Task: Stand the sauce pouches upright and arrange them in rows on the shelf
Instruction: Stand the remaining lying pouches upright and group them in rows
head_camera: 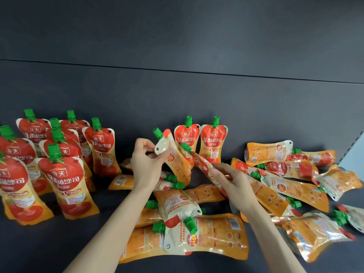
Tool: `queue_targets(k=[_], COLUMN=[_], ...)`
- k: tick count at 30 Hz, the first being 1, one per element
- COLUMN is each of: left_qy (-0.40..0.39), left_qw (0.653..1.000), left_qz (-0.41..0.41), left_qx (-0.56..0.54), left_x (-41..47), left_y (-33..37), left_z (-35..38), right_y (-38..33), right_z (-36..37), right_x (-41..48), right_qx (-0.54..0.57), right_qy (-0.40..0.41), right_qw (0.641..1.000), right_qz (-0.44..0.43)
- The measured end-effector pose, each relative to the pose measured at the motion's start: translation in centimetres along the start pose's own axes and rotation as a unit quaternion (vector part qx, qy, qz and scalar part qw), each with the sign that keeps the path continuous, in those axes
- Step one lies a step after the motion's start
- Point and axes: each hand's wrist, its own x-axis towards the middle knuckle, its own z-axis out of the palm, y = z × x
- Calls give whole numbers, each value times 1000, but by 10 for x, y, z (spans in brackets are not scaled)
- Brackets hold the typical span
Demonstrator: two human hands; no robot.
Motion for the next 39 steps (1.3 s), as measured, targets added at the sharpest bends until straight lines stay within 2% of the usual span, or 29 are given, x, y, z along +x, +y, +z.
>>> queue_targets(k=[3,6,13,18,25,32,35,39], left_qy=[11,9,-28,-14,26,23,10,-44], left_qw=[997,992,981,990,992,993,996,998], left_qz=[15,20,-42,-51,-77,-83,-41,36], left_qx=[-78,-127,-188,-131,-97,-82,-80,-16], left_x=[-8,-13,-24,-30,-40,-57,-70,-83], left_y=[15,31,62,65,72,77,76,68], left_z=[3,4,7,10,11,-11,-31,-71], right_y=[-8,-15,-37,-43,-58,-76,-86,-100], right_z=[-5,-9,-19,-24,-12,12,24,51], right_x=[-2,-5,-9,-9,-22,-41,-50,-69], right_qx=[17,86,219,247,267,264,263,279], right_qy=[16,19,48,44,-1,-23,-13,-13], right_qw=[1000,996,974,967,963,963,963,958], right_qz=[-19,-12,20,53,32,48,51,69])
